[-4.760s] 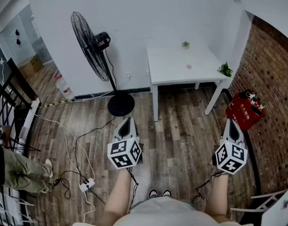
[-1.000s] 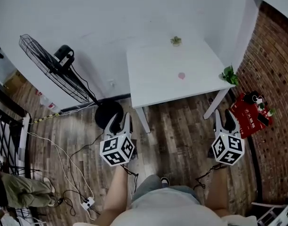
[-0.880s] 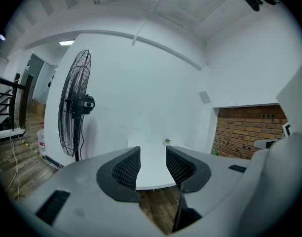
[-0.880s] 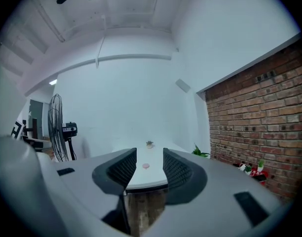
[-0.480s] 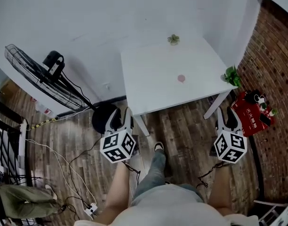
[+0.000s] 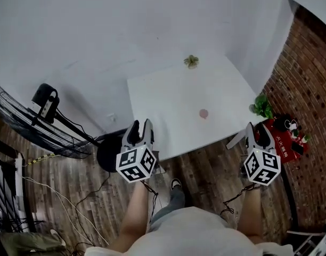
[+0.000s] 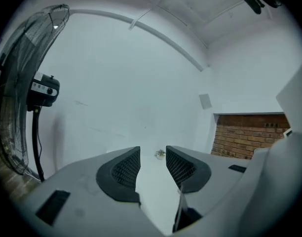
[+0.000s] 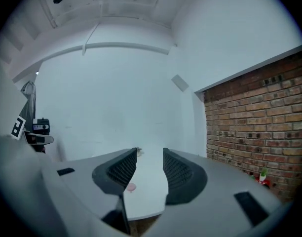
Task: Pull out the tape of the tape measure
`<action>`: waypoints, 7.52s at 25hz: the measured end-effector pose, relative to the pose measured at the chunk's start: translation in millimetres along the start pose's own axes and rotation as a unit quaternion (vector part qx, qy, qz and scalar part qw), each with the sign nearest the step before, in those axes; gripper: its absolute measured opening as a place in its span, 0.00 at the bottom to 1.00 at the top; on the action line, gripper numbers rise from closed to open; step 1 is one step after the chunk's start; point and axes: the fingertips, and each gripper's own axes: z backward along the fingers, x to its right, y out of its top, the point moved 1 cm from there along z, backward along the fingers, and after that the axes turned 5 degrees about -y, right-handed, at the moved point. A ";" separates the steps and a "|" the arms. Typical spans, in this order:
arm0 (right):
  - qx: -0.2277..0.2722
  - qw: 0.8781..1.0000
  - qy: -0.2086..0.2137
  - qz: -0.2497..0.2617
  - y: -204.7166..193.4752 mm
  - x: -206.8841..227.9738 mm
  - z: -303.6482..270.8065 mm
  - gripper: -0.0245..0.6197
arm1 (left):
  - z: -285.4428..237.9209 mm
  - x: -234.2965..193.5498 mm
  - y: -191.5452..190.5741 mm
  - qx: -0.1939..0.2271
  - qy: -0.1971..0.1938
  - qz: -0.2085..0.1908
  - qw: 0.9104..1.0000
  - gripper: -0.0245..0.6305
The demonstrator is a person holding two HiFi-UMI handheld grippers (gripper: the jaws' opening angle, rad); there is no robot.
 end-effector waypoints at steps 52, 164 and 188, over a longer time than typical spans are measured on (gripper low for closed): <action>-0.114 0.990 -0.064 -0.045 -74.7 58.7 -184.3 0.30 | -264.5 44.1 -94.5 -0.154 -0.177 -0.075 0.969 0.27; -0.163 0.982 0.091 -0.035 -126.3 -2.9 -216.3 0.27 | -274.3 112.3 -174.4 -0.344 -0.388 -0.294 0.803 0.36; -0.049 0.875 0.469 0.110 -12.1 -223.1 -194.2 0.25 | -180.6 26.7 -35.0 -0.245 -0.190 -0.200 0.929 0.36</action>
